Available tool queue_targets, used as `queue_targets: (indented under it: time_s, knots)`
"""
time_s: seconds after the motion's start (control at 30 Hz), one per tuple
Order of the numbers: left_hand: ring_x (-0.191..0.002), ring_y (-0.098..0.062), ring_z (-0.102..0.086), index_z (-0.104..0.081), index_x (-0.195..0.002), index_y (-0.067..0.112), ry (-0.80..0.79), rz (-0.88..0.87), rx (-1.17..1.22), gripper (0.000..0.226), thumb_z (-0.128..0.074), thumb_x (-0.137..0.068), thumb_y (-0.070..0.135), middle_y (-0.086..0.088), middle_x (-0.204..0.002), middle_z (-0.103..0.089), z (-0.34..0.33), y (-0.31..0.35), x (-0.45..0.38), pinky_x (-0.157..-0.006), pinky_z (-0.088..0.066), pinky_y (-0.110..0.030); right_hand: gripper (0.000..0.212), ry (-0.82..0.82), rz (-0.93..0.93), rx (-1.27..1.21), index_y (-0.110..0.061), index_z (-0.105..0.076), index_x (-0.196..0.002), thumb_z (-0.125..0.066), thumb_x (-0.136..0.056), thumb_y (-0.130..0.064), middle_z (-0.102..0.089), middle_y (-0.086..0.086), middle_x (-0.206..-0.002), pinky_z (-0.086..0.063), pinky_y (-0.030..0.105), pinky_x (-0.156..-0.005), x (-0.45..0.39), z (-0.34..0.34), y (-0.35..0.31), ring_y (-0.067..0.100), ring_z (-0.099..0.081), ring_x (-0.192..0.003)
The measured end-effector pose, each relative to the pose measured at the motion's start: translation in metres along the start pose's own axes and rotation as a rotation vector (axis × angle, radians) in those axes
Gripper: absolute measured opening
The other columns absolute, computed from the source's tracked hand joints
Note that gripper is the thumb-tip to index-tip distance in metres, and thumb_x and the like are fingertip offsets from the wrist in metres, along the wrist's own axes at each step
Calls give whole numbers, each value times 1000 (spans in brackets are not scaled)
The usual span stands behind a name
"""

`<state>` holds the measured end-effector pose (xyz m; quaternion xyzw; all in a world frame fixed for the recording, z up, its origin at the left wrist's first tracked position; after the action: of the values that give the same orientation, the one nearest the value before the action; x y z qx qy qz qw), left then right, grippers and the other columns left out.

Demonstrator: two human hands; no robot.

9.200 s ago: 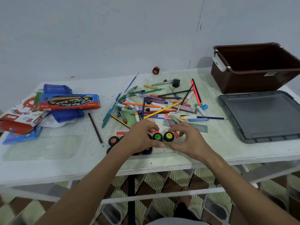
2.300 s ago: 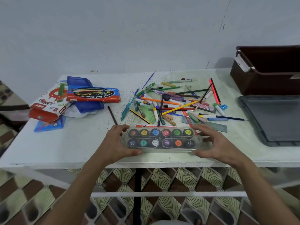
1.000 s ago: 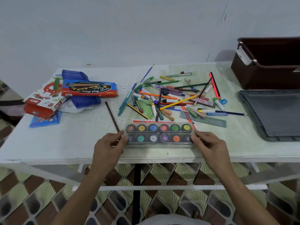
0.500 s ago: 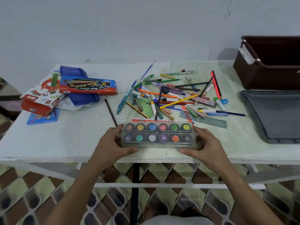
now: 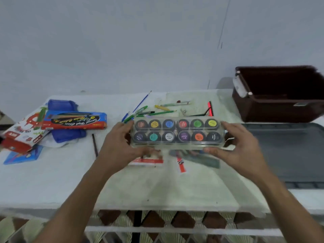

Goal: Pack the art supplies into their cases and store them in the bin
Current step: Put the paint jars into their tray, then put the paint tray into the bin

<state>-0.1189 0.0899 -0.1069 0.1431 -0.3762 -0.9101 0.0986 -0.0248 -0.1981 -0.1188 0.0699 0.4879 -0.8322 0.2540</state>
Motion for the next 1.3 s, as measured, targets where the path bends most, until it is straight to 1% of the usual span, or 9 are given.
queue_targets:
  time_s: [0.07, 0.2, 0.33, 0.5, 0.6, 0.73, 0.97, 1.13, 1.3]
  knots:
    - [-75, 4, -55, -64, -101, 41, 10, -36, -17, 56, -89, -52, 47, 7, -89, -52, -14, 36, -35, -63, -38, -6, 71, 18, -5, 59, -25, -67, -116, -83, -53, -53, -61, 1, -96, -48, 13, -72, -30, 45, 7, 14, -60, -78]
    - [-74, 3, -55, -67, -101, 30, 14, -109, -8, 53, -88, -55, 48, 5, -91, -55, -55, 116, -104, -61, -37, -3, 61, 22, -5, 92, -52, -65, -104, -83, -47, -65, -69, -2, -100, -54, 44, -88, -84, 140, 26, 17, -69, -90]
    - [-65, 8, -60, -68, -90, 24, -38, -129, 27, 44, -89, -56, 42, 14, -77, -67, -116, 188, -161, -53, -40, -6, 44, 15, -59, 158, -32, -72, -96, -91, -56, -32, -74, -7, -86, -55, 38, -83, -124, 225, 59, 16, -71, -86]
    - [-69, 0, -58, -63, -94, 17, -110, -109, -10, 52, -90, -55, 38, 13, -80, -62, -195, 243, -212, -49, -36, -7, 55, 2, -215, 303, -22, -71, -105, -91, -55, -31, -72, -7, -85, -55, 37, -82, -158, 289, 126, 15, -69, -82]
    - [-86, -14, -58, -60, -106, 13, -170, -64, -98, 66, -90, -55, 42, 5, -95, -60, -232, 254, -232, -60, -37, -19, 68, -28, -282, 316, -16, -67, -114, -93, -52, -31, -72, -2, -91, -52, 33, -81, -167, 307, 163, 17, -68, -85]
    - [-92, -14, -56, -57, -113, 15, -274, -74, -162, 72, -90, -55, 40, 6, -101, -58, -260, 255, -247, -72, -40, -22, 82, -76, -285, 324, -12, -59, -126, -94, -52, -27, -67, 0, -101, -45, 27, -80, -175, 315, 190, 18, -64, -91]
    - [-84, -18, -55, -57, -95, 20, -411, -159, -705, 74, -76, -48, 74, 4, -87, -61, -278, 258, -279, -73, -37, -34, 80, -356, -270, 580, -11, -56, -125, -91, -56, -32, -64, 3, -115, -47, 29, -88, -201, 305, 207, 21, -59, -102]
    - [-90, -17, -53, -59, -94, 22, -441, -187, -800, 76, -71, -47, 80, 6, -84, -60, -289, 249, -289, -80, -31, -37, 75, -566, -279, 772, -18, -62, -111, -89, -49, -49, -66, -1, -108, -53, 32, -85, -222, 294, 220, 17, -60, -94]
    - [-105, -21, -40, -65, -102, 23, -434, -268, -967, 86, -64, -45, 87, 1, -100, -49, -296, 242, -294, -90, -31, -43, 88, -634, -47, 1065, -26, -62, -114, -72, -44, -79, -47, -4, -108, -30, 37, -93, -231, 281, 234, 17, -32, -109]
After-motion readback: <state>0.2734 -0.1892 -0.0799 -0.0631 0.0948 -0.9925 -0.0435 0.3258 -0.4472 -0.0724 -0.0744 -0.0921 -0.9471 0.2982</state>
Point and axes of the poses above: each hand's wrist, its own x-axis away from the middle knuckle, its own z-axis out of the back of the hand, y = z × x, the point moved 3 cm from there along -x, towards the middle knuckle
